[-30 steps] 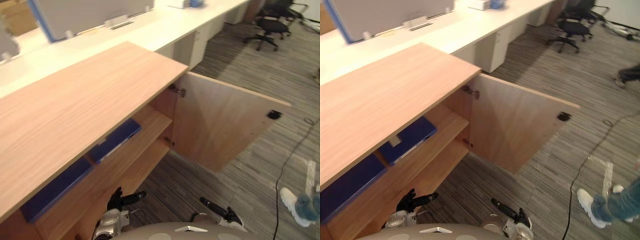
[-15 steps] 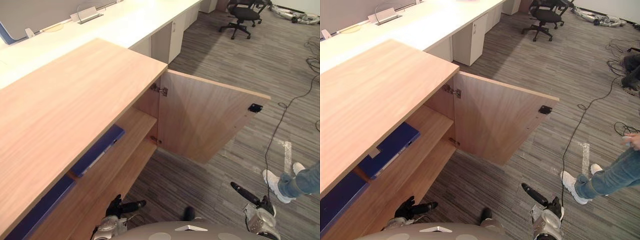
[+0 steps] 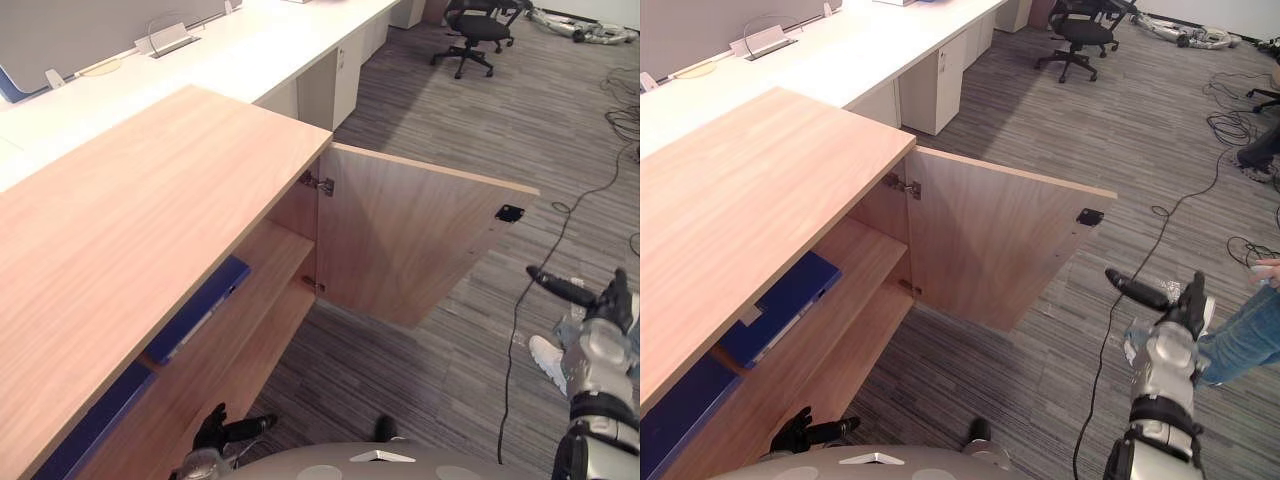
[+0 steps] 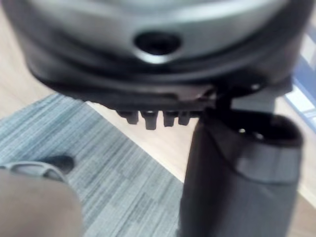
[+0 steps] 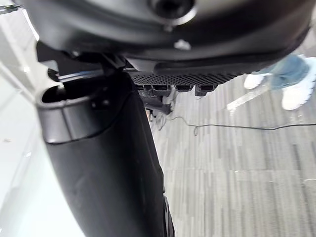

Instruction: Walk over to the cabinet, pick up the folder, carry it to the office cabinet, place the folder inside the office cabinet, then close the office cabinet door

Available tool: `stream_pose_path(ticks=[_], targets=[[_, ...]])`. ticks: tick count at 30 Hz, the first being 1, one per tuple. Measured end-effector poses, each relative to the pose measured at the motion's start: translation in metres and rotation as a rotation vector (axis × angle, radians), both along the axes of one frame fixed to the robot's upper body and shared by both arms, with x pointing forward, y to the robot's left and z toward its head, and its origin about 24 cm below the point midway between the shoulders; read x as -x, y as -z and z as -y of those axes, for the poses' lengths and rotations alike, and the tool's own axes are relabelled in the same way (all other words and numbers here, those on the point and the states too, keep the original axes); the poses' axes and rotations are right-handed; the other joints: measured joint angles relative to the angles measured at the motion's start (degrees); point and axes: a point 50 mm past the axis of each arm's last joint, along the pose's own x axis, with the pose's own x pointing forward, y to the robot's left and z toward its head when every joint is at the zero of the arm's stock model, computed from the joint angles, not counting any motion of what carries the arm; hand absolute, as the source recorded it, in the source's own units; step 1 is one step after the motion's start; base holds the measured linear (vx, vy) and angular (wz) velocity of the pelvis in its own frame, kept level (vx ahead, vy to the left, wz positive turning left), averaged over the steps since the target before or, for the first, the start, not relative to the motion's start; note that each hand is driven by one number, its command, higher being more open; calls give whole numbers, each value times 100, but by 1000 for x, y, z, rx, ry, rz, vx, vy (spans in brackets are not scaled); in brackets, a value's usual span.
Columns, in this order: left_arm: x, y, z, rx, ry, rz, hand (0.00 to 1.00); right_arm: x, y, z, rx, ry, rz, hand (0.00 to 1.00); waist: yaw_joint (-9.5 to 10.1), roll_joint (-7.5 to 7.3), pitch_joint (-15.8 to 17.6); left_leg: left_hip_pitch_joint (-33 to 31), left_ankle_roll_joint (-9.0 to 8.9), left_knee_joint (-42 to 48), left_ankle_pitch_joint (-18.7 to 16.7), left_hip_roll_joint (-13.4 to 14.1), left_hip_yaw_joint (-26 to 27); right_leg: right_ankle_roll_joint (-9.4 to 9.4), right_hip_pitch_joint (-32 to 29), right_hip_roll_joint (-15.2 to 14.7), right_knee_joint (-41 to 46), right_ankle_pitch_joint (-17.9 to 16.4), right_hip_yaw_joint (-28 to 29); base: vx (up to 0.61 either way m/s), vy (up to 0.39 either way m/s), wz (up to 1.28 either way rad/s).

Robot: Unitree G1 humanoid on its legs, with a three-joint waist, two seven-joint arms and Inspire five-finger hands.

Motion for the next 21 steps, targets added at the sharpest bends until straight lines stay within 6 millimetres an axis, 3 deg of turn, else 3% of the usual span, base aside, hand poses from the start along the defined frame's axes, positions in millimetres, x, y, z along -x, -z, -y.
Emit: stream_pose_path(ticks=[4,7,13,21], targets=[[11,2,1,10,2,-26,100,-36,-30,-11,45,-131,66,100,35,45,-18,-70,16,-75,-11,-16,-133,-20,-92,-6,-28,64,-17,-100,-29,4],[13,2,2,17,1,-28,100,-51,-35,-22,17,-221,76,100,136,50,-13,-116,21,-72,-22,-24,-225,-42,-137,-14,-28,119,-29,-94,-31,3],[18,3,4,40,1,-41,100,-70,-28,-43,-7,-398,-3,100,148,110,1,-191,24,3,-24,-46,-366,-58,-123,-62,-28,168,-118,-65,-20,7],[20,4,8,70,14,-43,100,-78,-41,-38,-45,-478,-20,100,132,216,77,-190,25,40,-22,-34,-406,-83,-90,-55,-29,195,-159,-30,-11,1]])
